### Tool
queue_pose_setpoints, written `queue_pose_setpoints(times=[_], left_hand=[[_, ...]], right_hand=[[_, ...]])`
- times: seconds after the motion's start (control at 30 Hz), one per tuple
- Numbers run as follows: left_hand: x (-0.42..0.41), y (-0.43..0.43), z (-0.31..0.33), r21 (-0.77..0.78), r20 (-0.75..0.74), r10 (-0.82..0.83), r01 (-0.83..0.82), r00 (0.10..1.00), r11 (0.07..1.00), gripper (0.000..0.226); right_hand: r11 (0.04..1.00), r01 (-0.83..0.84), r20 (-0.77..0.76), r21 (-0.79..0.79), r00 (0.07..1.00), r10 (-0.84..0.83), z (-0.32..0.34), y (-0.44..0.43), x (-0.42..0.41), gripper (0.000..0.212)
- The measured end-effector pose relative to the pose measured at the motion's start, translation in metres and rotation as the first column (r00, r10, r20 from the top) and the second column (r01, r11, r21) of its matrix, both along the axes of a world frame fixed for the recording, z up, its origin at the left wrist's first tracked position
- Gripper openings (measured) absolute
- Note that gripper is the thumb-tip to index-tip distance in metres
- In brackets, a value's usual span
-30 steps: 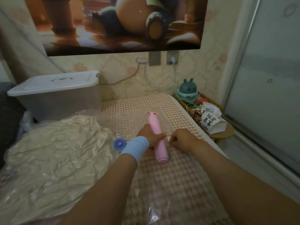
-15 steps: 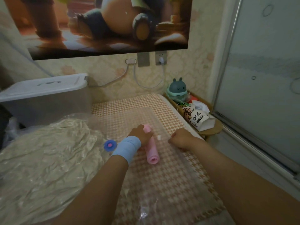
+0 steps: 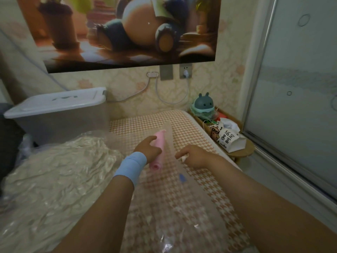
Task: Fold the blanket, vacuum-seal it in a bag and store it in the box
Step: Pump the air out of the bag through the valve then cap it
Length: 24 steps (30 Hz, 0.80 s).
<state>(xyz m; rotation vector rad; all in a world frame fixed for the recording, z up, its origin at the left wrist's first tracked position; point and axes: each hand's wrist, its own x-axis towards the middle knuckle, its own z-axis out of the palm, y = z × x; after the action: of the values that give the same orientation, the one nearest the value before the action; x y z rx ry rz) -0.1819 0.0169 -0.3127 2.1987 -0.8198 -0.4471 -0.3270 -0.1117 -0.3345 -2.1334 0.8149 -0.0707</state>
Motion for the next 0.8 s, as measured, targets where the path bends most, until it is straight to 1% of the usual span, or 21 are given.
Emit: queue_pose_setpoints(times=[0.07, 0.1, 0.13, 0.17, 0.2, 0.23, 0.27, 0.33, 0.4, 0.43, 0.5, 0.57, 0.63, 0.67, 0.73, 0.77, 0.8], left_hand=[[-0.002, -0.005, 0.001, -0.048, -0.026, -0.009, 0.008, 1.000, 0.999, 0.063], [-0.003, -0.007, 0.001, -0.065, -0.036, -0.020, 0.017, 0.999, 0.998, 0.065], [-0.004, -0.009, 0.001, -0.070, -0.040, -0.031, 0.028, 0.999, 0.997, 0.065], [-0.005, -0.011, 0.000, -0.064, -0.036, -0.040, 0.038, 0.999, 0.997, 0.064], [-0.005, -0.012, -0.001, -0.050, -0.027, -0.046, 0.044, 0.999, 0.998, 0.062], [-0.005, -0.013, -0.003, -0.037, -0.016, -0.052, 0.052, 0.998, 0.998, 0.061], [-0.006, -0.014, -0.005, -0.019, -0.007, -0.061, 0.061, 0.998, 0.998, 0.060], [-0.008, -0.014, -0.008, -0.002, 0.017, -0.080, 0.080, 0.997, 0.997, 0.060], [-0.013, -0.015, -0.008, 0.007, 0.036, -0.094, 0.094, 0.995, 0.996, 0.061], [-0.015, -0.017, -0.008, 0.002, 0.043, -0.095, 0.095, 0.995, 0.995, 0.061], [-0.025, -0.021, -0.004, -0.033, 0.034, -0.090, 0.091, 0.995, 0.995, 0.061], [-0.036, -0.026, 0.003, -0.112, -0.002, -0.083, 0.082, 0.997, 0.990, 0.061], [-0.053, -0.035, 0.008, -0.205, -0.044, -0.087, 0.077, 0.995, 0.976, 0.062], [-0.064, -0.040, 0.010, -0.237, -0.052, -0.105, 0.090, 0.993, 0.967, 0.063], [-0.083, -0.050, 0.011, -0.259, -0.041, -0.169, 0.153, 0.985, 0.954, 0.066], [-0.090, -0.056, 0.009, -0.264, -0.072, -0.206, 0.181, 0.976, 0.947, 0.067], [-0.096, -0.061, 0.008, -0.282, -0.160, -0.238, 0.186, 0.958, 0.941, 0.066]], right_hand=[[0.996, -0.012, -0.076, -0.085, 0.997, 0.005, -0.006, -0.003, 0.006, 0.054], [0.992, -0.017, -0.115, -0.129, 0.993, 0.002, -0.007, -0.002, 0.007, 0.050], [0.987, -0.017, -0.126, -0.159, 0.992, -0.003, -0.008, -0.001, 0.008, 0.041], [0.994, 0.020, -0.107, -0.104, 0.994, -0.031, -0.008, -0.001, 0.007, 0.028], [0.995, 0.038, -0.074, -0.089, 0.996, -0.045, -0.008, 0.000, 0.004, 0.020], [0.988, 0.075, -0.039, -0.134, 0.996, -0.081, -0.011, -0.003, 0.000, 0.024], [0.983, 0.127, -0.031, -0.130, 0.991, -0.132, -0.012, -0.006, -0.005, 0.026], [0.983, 0.180, 0.003, -0.016, 0.984, -0.180, -0.014, -0.016, -0.011, 0.018], [0.982, 0.156, -0.046, -0.109, 0.986, -0.162, -0.012, -0.029, -0.021, 0.015], [0.975, 0.190, -0.039, -0.113, 0.980, -0.196, -0.009, -0.034, -0.030, 0.019], [0.954, 0.297, 0.043, -0.031, 0.954, -0.295, 0.007, -0.040, -0.048, 0.026], [0.937, 0.343, 0.113, 0.072, 0.930, -0.349, 0.019, -0.041, -0.053, 0.029], [0.943, 0.296, 0.111, 0.149, 0.943, -0.314, 0.026, -0.033, -0.051, 0.026], [0.952, 0.260, 0.125, 0.164, 0.951, -0.281, 0.030, -0.026, -0.051, 0.032], [0.938, 0.253, 0.135, 0.237, 0.948, -0.290, 0.029, -0.024, -0.046, 0.055], [0.944, 0.242, 0.135, 0.222, 0.952, -0.276, 0.027, -0.025, -0.047, 0.060], [0.953, 0.244, 0.133, 0.182, 0.954, -0.270, 0.026, -0.028, -0.047, 0.062]])
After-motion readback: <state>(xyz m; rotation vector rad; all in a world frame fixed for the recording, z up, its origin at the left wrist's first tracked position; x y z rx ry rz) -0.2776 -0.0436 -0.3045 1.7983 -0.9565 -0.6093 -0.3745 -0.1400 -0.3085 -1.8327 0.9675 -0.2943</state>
